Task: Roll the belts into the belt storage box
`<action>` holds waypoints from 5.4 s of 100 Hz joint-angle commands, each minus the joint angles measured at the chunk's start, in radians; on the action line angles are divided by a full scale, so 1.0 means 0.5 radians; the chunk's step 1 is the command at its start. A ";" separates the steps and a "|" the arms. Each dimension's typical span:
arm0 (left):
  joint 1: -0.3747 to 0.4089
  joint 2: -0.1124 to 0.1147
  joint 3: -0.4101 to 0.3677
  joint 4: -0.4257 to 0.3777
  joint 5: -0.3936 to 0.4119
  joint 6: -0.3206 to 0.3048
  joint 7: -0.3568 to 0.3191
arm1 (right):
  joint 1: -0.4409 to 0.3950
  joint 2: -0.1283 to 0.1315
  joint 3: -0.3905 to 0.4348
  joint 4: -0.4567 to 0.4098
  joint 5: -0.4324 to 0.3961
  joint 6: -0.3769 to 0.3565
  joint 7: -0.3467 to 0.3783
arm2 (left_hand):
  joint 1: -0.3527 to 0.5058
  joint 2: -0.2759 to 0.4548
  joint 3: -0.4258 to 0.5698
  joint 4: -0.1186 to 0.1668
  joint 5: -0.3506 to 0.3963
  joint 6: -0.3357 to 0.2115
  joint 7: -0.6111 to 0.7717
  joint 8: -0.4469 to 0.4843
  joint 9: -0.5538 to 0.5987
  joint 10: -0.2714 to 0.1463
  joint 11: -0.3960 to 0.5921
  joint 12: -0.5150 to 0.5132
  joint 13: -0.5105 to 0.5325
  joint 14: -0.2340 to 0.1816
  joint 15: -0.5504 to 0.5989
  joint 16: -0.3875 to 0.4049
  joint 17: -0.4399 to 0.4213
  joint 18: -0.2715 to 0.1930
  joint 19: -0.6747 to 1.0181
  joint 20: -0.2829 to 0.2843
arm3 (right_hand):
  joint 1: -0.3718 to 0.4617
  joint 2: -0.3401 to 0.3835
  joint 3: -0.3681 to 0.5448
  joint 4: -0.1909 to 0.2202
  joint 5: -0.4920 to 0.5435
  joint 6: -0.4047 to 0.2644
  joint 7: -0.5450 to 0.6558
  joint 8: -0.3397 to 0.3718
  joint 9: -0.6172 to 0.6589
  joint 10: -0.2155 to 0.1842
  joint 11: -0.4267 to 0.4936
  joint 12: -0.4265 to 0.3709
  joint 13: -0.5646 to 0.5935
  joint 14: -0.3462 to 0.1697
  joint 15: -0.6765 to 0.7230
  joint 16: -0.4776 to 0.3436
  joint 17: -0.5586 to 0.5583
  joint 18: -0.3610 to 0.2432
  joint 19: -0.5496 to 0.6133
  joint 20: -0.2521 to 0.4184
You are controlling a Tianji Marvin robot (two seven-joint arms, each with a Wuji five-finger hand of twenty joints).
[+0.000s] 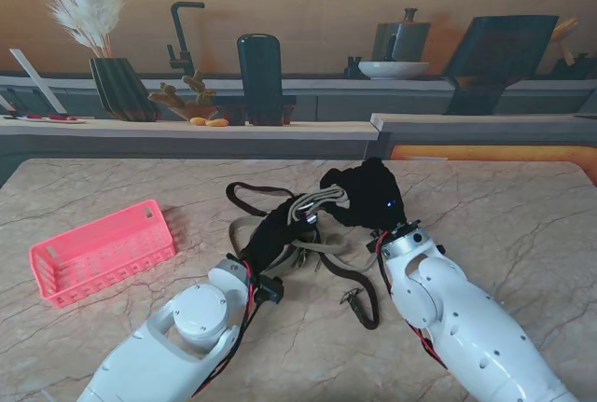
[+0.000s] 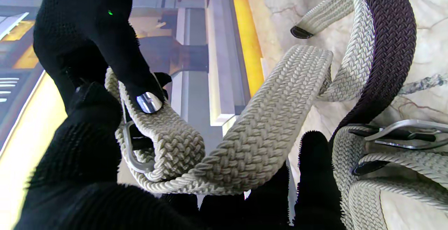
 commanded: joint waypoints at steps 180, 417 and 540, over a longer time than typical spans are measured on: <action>0.009 -0.279 0.138 0.080 0.072 -0.053 0.834 | 0.101 -0.175 -0.361 0.253 0.537 -0.049 0.104 | 0.501 0.773 -0.340 0.062 -0.362 -0.053 -0.521 -0.027 -0.428 -0.247 0.302 -0.135 -0.295 -0.340 0.123 -0.295 -0.189 -0.518 -0.071 -0.277 | 0.180 0.199 0.100 0.165 0.014 -0.162 0.349 0.075 -0.052 0.015 0.117 -0.047 -0.059 -0.043 0.019 -0.068 -0.067 0.022 0.082 -0.105; -0.093 0.093 0.069 -0.047 -0.036 0.400 -0.513 | 0.067 0.214 0.164 -0.233 -0.176 -0.877 1.298 | 0.499 -0.083 1.267 -0.011 0.458 0.244 0.857 0.338 0.957 0.133 0.968 0.986 1.217 0.156 1.639 0.446 0.895 0.372 1.339 0.326 | -0.008 0.270 0.124 0.309 -0.610 0.173 -0.595 0.552 -0.964 0.052 -0.498 0.012 -0.337 -0.053 -0.669 -0.212 -0.169 -0.012 -0.402 0.133; 0.014 -0.025 0.023 -0.055 0.149 0.087 0.105 | 0.045 0.135 0.101 -0.150 -0.331 -0.333 0.374 | 0.013 -0.004 0.103 0.062 0.102 0.103 0.059 -0.025 0.215 0.001 0.107 0.063 0.033 0.013 0.132 -0.037 -0.041 -0.023 0.080 -0.142 | 0.277 0.343 0.132 0.067 0.131 0.014 0.311 0.205 -0.157 0.142 0.107 0.186 -0.065 0.031 0.150 0.143 -0.071 0.103 -0.079 0.029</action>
